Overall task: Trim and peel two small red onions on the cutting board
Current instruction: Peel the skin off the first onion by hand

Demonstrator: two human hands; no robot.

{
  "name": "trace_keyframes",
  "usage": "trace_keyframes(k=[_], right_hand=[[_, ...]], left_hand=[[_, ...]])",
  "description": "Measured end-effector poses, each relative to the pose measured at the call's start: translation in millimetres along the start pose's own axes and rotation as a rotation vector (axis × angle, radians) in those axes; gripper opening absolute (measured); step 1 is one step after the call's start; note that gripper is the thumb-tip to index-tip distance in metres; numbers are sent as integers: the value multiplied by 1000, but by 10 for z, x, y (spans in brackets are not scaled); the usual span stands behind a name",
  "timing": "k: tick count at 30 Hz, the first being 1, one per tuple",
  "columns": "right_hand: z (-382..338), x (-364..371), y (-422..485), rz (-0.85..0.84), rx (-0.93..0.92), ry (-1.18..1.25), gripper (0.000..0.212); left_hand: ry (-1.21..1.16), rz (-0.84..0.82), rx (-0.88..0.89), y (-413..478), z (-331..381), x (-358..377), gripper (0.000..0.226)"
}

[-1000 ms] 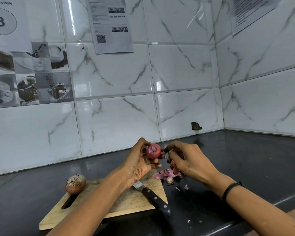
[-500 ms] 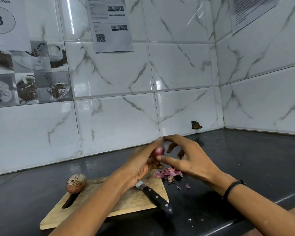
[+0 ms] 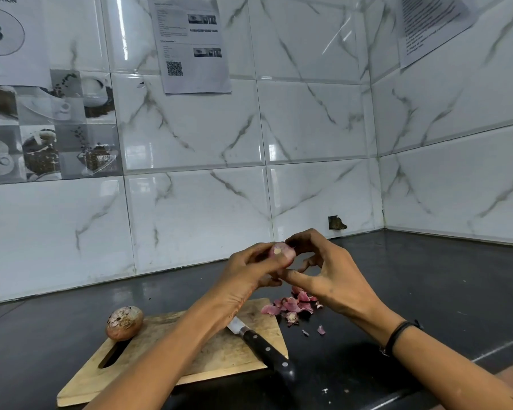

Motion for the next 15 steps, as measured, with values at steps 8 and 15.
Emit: trace_keyframes(k=[8, 15], right_hand=[[-170, -47, -27, 72, -99, -109, 47], [-197, -22, -35, 72, -114, -154, 48]], left_hand=[[213, -29, 114, -62, 190, 11, 53], [290, 6, 119, -47, 190, -38, 52]])
Point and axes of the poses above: each hand's wrist, its own y-axis towards the middle knuckle, its own x-axis out of the palm, z = x × y, the point moved 10 cm from there along y, towards the middle knuckle, and after that the axes turned 15 degrees about -z, right-handed, at the moved point
